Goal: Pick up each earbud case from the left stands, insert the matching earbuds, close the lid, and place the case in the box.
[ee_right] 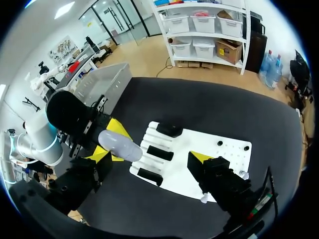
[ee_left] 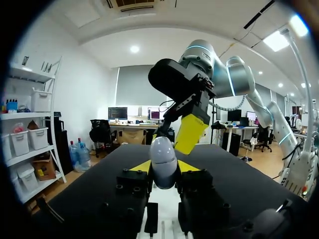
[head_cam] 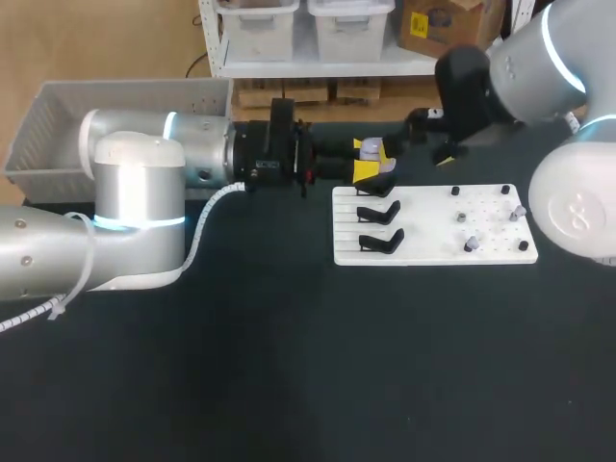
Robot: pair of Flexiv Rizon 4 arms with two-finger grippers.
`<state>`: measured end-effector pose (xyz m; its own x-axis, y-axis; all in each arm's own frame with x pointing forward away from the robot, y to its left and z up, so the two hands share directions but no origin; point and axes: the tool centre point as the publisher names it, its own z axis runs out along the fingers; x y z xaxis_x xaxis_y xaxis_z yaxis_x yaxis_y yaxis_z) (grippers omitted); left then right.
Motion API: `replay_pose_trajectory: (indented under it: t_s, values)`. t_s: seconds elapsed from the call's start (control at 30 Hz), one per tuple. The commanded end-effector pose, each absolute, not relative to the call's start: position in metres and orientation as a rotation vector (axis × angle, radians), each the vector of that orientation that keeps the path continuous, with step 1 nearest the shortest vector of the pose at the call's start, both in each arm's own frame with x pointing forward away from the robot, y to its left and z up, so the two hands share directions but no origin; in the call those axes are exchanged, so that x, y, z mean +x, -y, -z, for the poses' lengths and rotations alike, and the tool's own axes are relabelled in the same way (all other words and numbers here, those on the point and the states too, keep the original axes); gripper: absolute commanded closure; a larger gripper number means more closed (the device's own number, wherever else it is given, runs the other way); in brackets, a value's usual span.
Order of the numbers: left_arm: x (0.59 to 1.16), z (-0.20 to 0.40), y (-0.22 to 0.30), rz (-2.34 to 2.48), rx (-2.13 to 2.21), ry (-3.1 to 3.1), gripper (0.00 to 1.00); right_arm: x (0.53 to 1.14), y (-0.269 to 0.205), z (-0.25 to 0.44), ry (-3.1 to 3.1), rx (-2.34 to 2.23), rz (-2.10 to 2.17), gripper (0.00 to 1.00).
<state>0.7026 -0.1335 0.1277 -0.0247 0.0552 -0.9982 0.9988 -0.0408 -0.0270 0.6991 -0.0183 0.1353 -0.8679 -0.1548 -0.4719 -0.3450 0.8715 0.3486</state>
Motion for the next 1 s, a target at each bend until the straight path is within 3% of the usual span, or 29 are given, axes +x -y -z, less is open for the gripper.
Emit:
replay_pose_trajectory:
  t_s: [0.03,0.5,1.0]
  values:
    - [0.700,-0.128,0.134,1.229,1.264,-1.245,1.00,0.700,0.018,-0.143,-2.589,-0.364,-0.574,0.00]
    - [0.698,-0.129,0.135,1.195,1.283,-1.212,1.00,0.673,0.033,-0.186,-2.451,-0.478,-0.285,0.00]
    - [0.696,-0.132,0.132,1.175,1.267,-1.140,1.00,0.633,0.103,-0.160,-2.575,-0.538,-0.058,0.00]
